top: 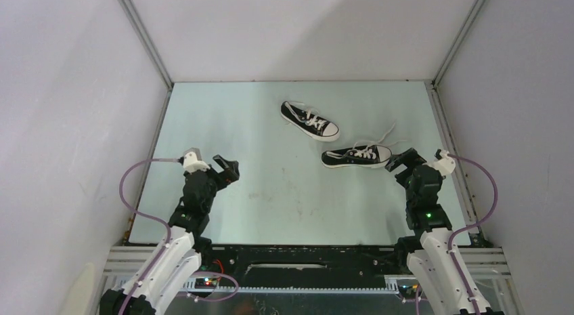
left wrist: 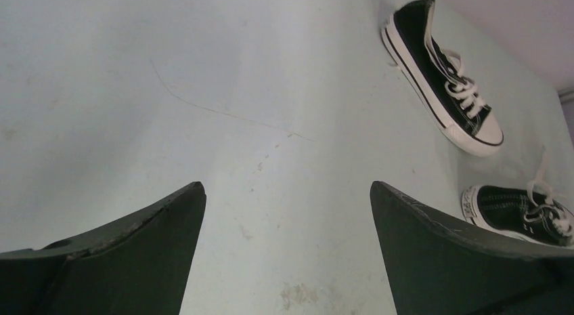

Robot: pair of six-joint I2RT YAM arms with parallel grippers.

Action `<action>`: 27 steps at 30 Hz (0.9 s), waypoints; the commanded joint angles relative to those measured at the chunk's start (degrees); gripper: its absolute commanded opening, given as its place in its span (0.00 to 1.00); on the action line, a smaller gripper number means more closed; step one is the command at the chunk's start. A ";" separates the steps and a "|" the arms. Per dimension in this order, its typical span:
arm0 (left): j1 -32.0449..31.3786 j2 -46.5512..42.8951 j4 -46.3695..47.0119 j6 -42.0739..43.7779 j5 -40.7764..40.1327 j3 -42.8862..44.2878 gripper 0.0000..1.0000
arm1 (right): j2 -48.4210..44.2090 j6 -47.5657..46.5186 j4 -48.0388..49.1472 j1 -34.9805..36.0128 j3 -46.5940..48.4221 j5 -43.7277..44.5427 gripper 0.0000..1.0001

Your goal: Tie the shoes

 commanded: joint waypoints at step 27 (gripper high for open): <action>-18.95 31.61 7.68 4.86 15.94 23.14 0.99 | 34.12 -5.24 11.19 -11.81 14.40 -25.62 0.96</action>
